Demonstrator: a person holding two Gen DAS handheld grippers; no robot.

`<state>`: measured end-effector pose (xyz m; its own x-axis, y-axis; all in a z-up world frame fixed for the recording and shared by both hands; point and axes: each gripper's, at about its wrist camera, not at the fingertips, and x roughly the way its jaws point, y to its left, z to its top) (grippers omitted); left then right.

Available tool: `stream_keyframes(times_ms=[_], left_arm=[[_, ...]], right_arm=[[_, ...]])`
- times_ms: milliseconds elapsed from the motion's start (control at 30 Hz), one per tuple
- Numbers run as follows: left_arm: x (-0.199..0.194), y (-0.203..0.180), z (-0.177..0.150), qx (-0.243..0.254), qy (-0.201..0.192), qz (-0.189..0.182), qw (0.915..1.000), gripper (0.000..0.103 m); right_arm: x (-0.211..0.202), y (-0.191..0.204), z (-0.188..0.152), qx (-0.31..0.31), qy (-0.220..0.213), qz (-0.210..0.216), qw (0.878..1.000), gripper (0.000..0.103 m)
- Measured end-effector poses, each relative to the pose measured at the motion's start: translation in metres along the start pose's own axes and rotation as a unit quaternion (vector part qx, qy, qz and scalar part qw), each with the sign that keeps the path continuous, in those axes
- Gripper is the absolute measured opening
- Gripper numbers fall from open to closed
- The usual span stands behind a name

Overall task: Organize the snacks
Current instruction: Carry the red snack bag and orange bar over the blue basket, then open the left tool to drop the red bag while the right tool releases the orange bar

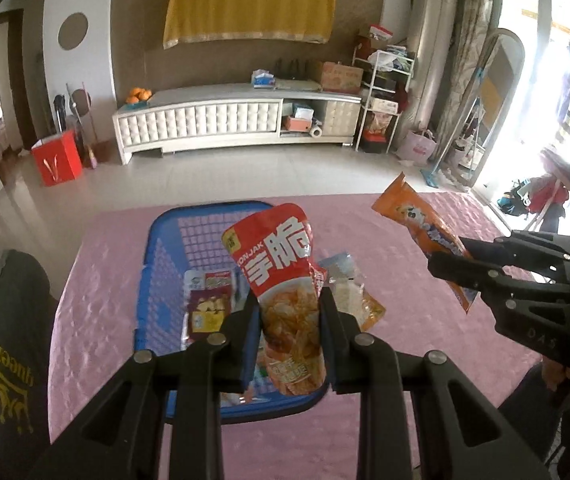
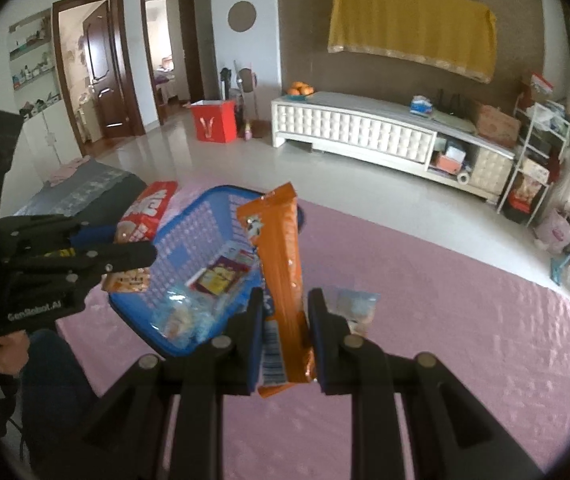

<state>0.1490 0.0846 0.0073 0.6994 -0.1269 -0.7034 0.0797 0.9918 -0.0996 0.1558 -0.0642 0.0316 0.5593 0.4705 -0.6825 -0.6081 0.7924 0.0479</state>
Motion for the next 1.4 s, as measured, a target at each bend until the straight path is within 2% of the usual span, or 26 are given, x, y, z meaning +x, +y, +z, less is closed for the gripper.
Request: stream_keyframes(times_ms=[100,267,433,633,833,900,967,1000,1067,1200,1400], left_arm=[[0.007,0.013,-0.003,-0.005,0.009,0.012,0.9999,0.024],[0.02,0.034,-0.009,-0.015,0.022,0.007,0.9996,0.024],[0.041,0.046,-0.013,-0.016,0.053,-0.021,0.9982,0.024],[0.077,0.033,-0.028,-0.002,0.096,-0.055,0.9939,0.025],[0.104,0.019,-0.04,0.004,0.123,-0.086,0.9886,0.026],[0.11,0.013,-0.044,0.01,0.135,-0.077,0.9878,0.035],[0.113,0.012,-0.048,0.012,0.142,-0.082,0.9864,0.044],[0.113,0.011,-0.05,0.012,0.146,-0.079,0.9861,0.045],[0.11,0.017,-0.05,0.01,0.145,-0.075,0.9865,0.049],[0.087,0.026,-0.045,0.004,0.12,-0.07,0.9903,0.049],[0.056,0.051,-0.033,-0.009,0.082,-0.031,0.9962,0.049]], right_arm=[[0.016,0.012,0.004,-0.003,0.011,0.009,1.0,0.025],[0.041,0.029,0.008,-0.014,0.029,0.017,0.999,0.025],[0.055,0.032,0.006,-0.017,0.045,0.015,0.999,0.025],[0.069,0.024,0.0,-0.002,0.065,0.004,0.998,0.025],[0.061,0.018,-0.007,0.012,0.066,-0.005,0.998,0.025],[0.057,0.017,-0.009,0.017,0.064,-0.009,0.998,0.025],[0.053,0.016,-0.01,0.02,0.062,-0.01,0.998,0.025],[0.05,0.015,-0.01,0.021,0.06,-0.01,0.998,0.025],[0.046,0.013,-0.01,0.023,0.056,-0.01,0.998,0.025],[0.037,0.015,-0.007,0.028,0.048,-0.001,0.998,0.025],[0.044,0.024,0.003,0.013,0.051,0.0,0.999,0.025]])
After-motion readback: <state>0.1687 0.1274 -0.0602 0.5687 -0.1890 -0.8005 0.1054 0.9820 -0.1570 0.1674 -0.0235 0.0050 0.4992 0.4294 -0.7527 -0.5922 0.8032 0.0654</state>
